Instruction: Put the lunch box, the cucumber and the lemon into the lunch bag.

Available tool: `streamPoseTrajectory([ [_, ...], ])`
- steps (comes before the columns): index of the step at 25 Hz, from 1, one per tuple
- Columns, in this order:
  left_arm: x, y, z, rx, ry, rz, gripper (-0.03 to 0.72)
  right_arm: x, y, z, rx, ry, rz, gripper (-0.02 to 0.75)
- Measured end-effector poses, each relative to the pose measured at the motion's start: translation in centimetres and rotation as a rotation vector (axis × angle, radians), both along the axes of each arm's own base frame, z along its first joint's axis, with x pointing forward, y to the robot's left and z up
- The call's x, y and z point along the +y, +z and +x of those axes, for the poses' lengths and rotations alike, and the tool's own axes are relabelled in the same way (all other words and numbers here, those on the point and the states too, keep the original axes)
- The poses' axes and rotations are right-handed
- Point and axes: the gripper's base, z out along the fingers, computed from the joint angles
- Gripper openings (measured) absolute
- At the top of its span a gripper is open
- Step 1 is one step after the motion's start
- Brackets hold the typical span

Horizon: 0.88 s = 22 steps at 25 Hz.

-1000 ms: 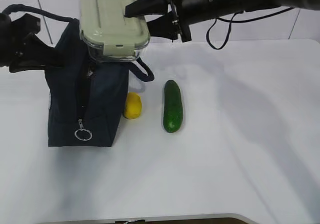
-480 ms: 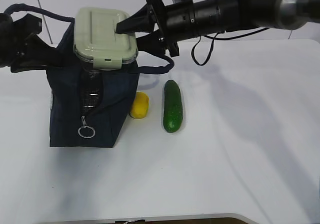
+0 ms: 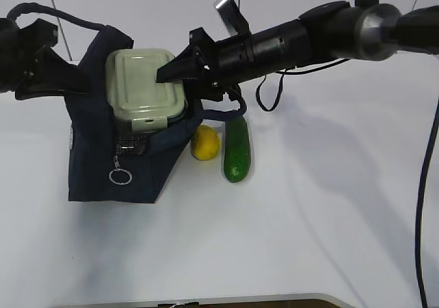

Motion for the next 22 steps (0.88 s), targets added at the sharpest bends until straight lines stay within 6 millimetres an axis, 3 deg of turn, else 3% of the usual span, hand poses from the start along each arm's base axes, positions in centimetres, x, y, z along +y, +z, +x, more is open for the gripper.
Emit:
streamPoseTrajectory([
  [6,0.0,0.0,0.0,0.000,0.000,0.000,-0.004,2.0,-0.2,-0.7,-0.092,0.040,-0.055,0.403],
  [12,0.0,0.0,-0.1,0.004,-0.006,-0.002,-0.004,3.9,1.8,-0.7,-0.335,0.134,-0.173,0.403],
  [17,-0.2,0.0,-0.2,0.015,-0.023,-0.009,-0.004,4.4,3.1,-0.4,-0.488,0.188,-0.301,0.403],
  [22,-0.2,0.0,-0.3,0.018,-0.027,-0.010,-0.004,5.1,2.8,-0.4,-0.541,0.175,-0.352,0.403],
])
